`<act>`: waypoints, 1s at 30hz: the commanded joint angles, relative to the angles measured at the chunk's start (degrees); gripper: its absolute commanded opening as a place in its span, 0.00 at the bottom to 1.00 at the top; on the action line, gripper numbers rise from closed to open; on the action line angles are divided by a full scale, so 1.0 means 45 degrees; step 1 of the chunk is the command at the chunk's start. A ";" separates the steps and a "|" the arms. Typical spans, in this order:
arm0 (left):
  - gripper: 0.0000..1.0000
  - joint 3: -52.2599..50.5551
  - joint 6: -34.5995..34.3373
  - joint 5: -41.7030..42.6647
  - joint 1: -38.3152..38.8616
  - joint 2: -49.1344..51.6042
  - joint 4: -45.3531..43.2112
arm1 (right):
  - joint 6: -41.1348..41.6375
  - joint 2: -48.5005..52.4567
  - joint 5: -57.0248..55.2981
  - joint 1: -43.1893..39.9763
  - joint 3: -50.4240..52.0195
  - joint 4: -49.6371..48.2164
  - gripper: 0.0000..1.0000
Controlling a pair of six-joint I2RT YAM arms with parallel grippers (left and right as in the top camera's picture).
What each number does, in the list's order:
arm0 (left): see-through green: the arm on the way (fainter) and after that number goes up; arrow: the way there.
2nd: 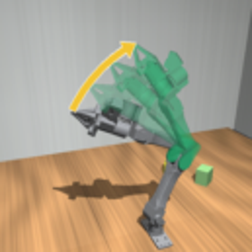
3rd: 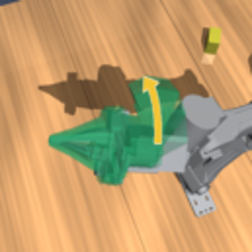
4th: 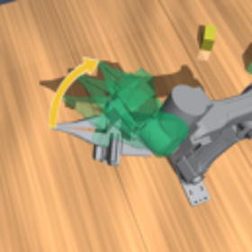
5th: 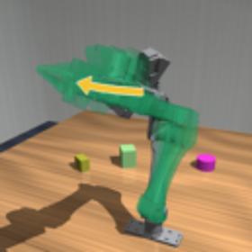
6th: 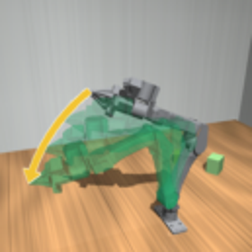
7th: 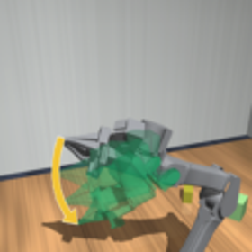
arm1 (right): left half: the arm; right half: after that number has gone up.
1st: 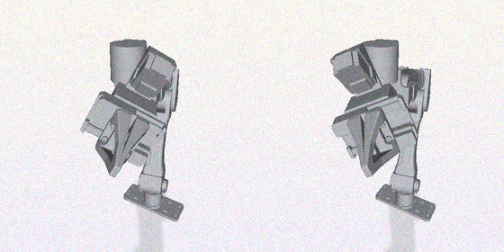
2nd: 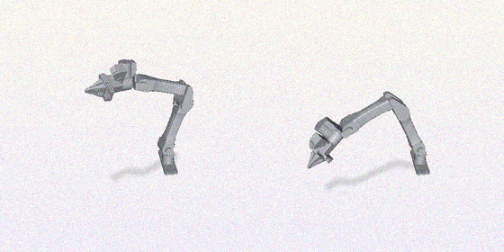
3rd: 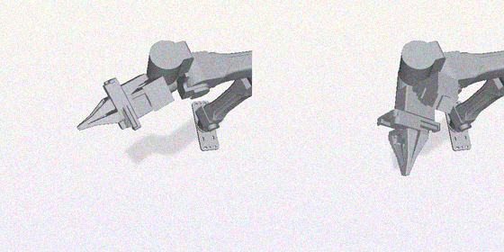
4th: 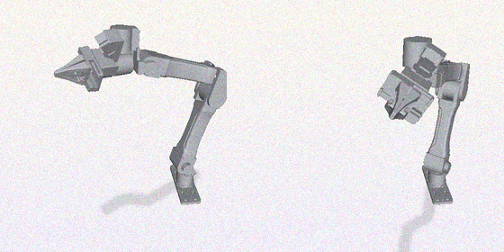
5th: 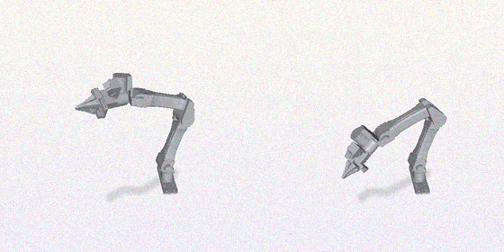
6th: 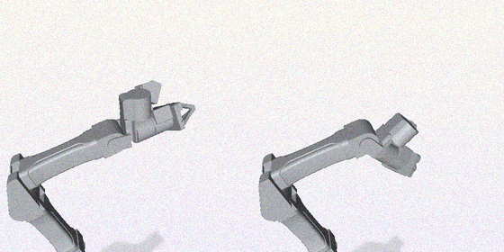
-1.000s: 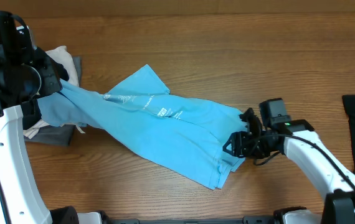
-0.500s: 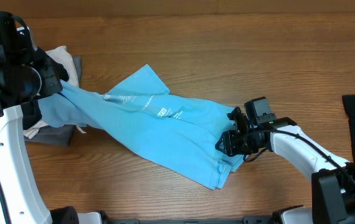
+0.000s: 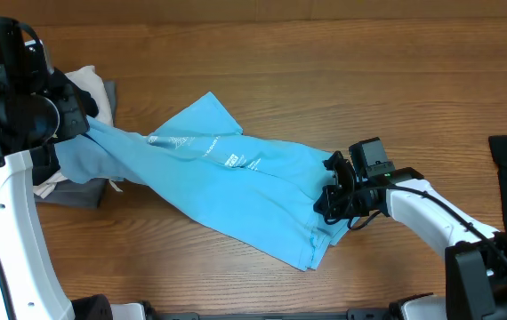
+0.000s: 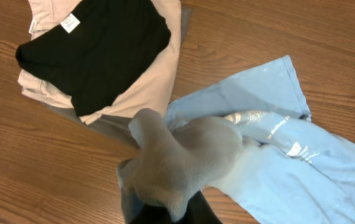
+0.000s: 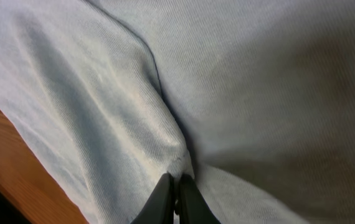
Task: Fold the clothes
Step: 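Lift the T-shirt with both grippers and stretch it apart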
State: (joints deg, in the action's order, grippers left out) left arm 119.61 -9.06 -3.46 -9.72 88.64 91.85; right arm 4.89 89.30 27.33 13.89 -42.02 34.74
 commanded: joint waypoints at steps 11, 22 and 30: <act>0.04 0.0126 0.0102 -0.0117 0.0078 -0.0039 -0.0296 | 0.2234 -0.3585 -0.5513 -0.1875 -0.3823 0.3274 0.04; 0.04 0.1826 0.0442 0.0481 0.0083 -0.0578 -0.0612 | 0.2487 -0.5833 -0.6057 -0.4056 -0.7130 0.3784 0.04; 0.04 0.4051 0.0738 0.1020 0.0083 -0.1734 -0.0656 | 0.1574 -0.7062 -0.6688 -0.4265 -1.0418 0.4828 0.04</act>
State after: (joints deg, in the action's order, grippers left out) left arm 134.39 -7.03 -0.10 -9.72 84.42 89.43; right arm 13.45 59.33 0.34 -4.58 -83.79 55.81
